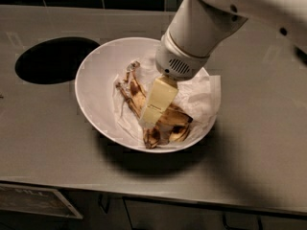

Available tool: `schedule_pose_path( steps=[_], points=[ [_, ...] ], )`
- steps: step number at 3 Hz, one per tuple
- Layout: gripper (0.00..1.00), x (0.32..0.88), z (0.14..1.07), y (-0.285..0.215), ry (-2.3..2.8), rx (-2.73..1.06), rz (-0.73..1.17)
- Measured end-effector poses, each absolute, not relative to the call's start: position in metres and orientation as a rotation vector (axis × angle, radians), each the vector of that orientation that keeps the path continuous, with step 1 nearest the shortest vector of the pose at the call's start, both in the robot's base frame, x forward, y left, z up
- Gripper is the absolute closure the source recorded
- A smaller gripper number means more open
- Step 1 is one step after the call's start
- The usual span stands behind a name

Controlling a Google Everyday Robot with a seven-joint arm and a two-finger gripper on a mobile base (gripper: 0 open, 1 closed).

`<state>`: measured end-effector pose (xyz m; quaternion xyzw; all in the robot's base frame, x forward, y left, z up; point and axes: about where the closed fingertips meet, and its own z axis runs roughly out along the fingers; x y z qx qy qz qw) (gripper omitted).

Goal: Pick banana from white bowl

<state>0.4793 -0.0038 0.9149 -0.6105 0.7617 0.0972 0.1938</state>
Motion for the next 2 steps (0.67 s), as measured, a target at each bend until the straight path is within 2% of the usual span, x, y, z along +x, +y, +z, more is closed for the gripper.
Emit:
schedule_pose_path(
  steps=[2],
  points=[
    [0.0,0.4784,0.9104,-0.0027,2.208,-1.624,0.282]
  ],
)
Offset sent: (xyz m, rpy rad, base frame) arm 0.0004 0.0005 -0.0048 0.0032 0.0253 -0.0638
